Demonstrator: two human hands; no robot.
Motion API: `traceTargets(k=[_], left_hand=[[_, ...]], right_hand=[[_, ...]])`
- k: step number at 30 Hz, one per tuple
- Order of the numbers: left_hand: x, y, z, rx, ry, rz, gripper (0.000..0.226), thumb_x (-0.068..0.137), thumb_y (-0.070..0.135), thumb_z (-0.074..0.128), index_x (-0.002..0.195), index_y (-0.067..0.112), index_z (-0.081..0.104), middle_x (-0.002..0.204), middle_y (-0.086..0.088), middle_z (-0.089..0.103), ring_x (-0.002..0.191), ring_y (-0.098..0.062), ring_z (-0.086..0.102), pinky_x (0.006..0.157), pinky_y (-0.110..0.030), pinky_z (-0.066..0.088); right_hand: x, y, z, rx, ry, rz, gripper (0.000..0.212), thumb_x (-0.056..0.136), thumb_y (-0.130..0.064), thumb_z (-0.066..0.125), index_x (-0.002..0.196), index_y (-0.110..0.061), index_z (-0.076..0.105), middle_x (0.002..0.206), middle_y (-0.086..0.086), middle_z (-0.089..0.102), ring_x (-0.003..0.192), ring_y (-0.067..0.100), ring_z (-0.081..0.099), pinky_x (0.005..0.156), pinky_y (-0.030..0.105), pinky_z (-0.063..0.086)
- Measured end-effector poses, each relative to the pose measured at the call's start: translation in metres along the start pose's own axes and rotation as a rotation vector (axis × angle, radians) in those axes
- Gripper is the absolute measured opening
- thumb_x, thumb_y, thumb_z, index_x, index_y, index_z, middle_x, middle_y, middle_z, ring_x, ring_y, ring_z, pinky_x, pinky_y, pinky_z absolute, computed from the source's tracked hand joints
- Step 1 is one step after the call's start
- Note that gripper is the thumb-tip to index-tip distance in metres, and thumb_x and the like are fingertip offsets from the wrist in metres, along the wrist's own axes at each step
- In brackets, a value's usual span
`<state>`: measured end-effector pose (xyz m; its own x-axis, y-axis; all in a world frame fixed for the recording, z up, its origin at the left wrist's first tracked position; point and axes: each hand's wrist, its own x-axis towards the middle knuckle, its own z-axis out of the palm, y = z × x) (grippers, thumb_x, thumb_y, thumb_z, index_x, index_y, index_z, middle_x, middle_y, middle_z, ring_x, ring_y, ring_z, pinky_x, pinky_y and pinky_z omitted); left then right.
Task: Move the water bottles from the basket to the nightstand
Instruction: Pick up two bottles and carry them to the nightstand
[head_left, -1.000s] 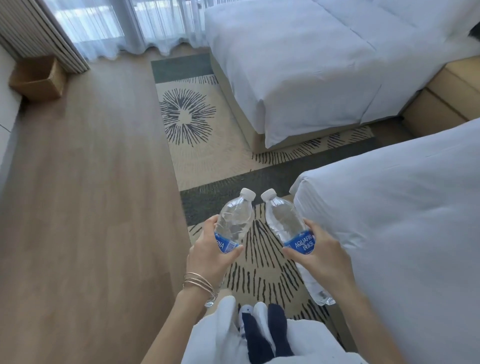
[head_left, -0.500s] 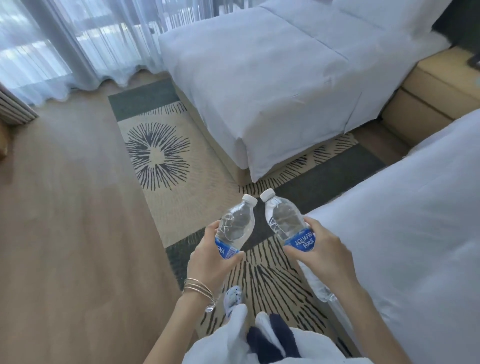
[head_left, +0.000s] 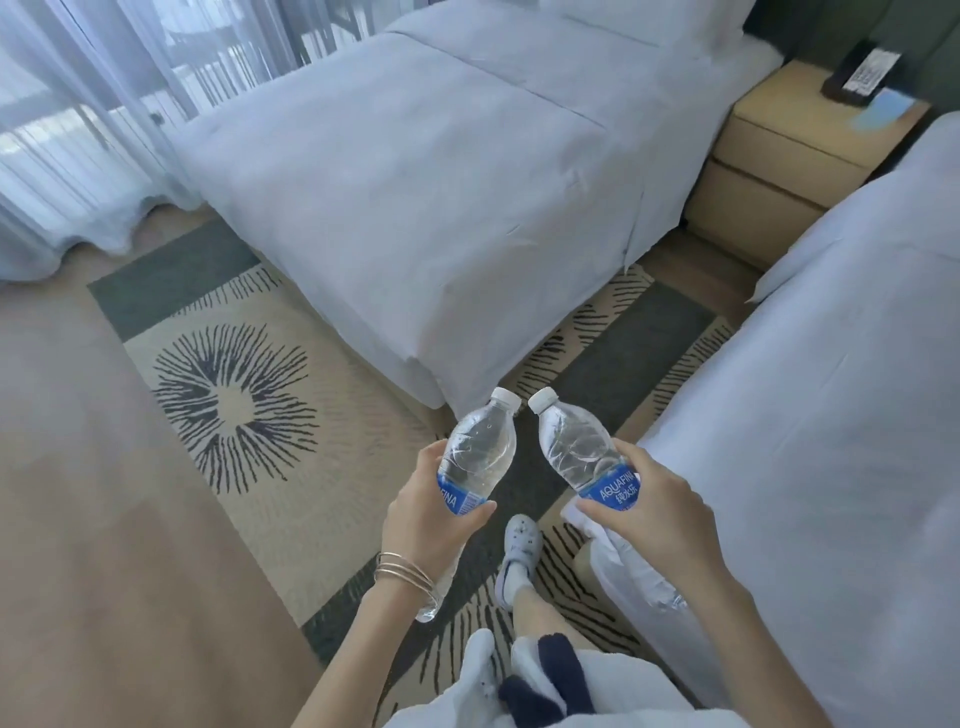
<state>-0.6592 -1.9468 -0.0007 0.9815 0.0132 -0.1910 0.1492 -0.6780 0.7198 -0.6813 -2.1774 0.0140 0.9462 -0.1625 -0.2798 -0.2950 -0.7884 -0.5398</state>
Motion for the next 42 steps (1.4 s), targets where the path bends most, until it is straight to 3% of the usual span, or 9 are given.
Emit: traceTargets(k=[5, 8, 13, 28, 36, 42], left_hand=[[0.097, 0.047, 0.006, 0.047, -0.056, 0.043, 0.075, 0.07, 0.036, 0.08, 0.132, 0.025, 0.038, 0.12, 0.004, 0.062, 0.099, -0.017, 0.064, 0.078, -0.021, 0.048], [0.154, 0.082, 0.004, 0.064, -0.039, 0.056, 0.074, 0.072, 0.036, 0.079, 0.132, 0.025, 0.037, 0.121, 0.003, 0.062, 0.1, -0.018, 0.063, 0.077, -0.02, 0.047], [0.226, 0.123, 0.017, 0.029, -0.033, 0.088, 0.072, 0.073, 0.03, 0.079, 0.132, 0.023, 0.037, 0.122, 0.0, 0.06, 0.1, -0.02, 0.062, 0.078, -0.025, 0.052], [0.461, 0.212, 0.096, 0.13, -0.359, 0.22, 0.073, 0.074, 0.035, 0.077, 0.133, 0.024, 0.034, 0.126, 0.0, 0.058, 0.103, -0.019, 0.06, 0.078, -0.021, 0.052], [0.597, 0.279, 0.12, 0.17, -0.423, 0.332, 0.075, 0.071, 0.037, 0.079, 0.131, 0.025, 0.035, 0.118, 0.0, 0.061, 0.094, -0.021, 0.062, 0.076, -0.03, 0.056], [0.659, 0.328, 0.165, 0.18, -0.505, 0.392, 0.074, 0.072, 0.034, 0.079, 0.131, 0.023, 0.036, 0.12, -0.002, 0.06, 0.097, -0.021, 0.062, 0.076, -0.026, 0.052]], right_hand=[[0.093, -0.007, -0.036, 0.016, 0.03, 0.012, 0.075, 0.071, -0.054, 0.072, 0.134, -0.028, 0.039, 0.12, -0.009, 0.058, 0.092, 0.005, 0.051, 0.078, 0.027, 0.049], [0.148, -0.01, -0.066, 0.019, 0.055, 0.028, 0.077, 0.071, -0.055, 0.071, 0.135, -0.027, 0.04, 0.124, -0.006, 0.058, 0.1, 0.011, 0.057, 0.079, 0.026, 0.049], [0.219, -0.008, -0.101, 0.006, 0.097, 0.06, 0.078, 0.071, -0.056, 0.069, 0.136, -0.026, 0.039, 0.128, -0.005, 0.056, 0.107, 0.015, 0.057, 0.08, 0.025, 0.047], [0.398, 0.021, -0.16, 0.048, 0.186, 0.362, 0.074, 0.072, -0.057, 0.068, 0.135, -0.029, 0.039, 0.128, -0.007, 0.056, 0.107, 0.015, 0.057, 0.084, 0.024, 0.045], [0.502, 0.018, -0.204, 0.146, 0.267, 0.454, 0.076, 0.07, -0.058, 0.069, 0.134, -0.028, 0.041, 0.126, -0.007, 0.057, 0.1, 0.011, 0.057, 0.078, 0.015, 0.042], [0.556, 0.047, -0.235, 0.15, 0.285, 0.553, 0.076, 0.07, -0.059, 0.069, 0.134, -0.028, 0.041, 0.126, -0.007, 0.058, 0.105, 0.014, 0.058, 0.086, 0.026, 0.047]])
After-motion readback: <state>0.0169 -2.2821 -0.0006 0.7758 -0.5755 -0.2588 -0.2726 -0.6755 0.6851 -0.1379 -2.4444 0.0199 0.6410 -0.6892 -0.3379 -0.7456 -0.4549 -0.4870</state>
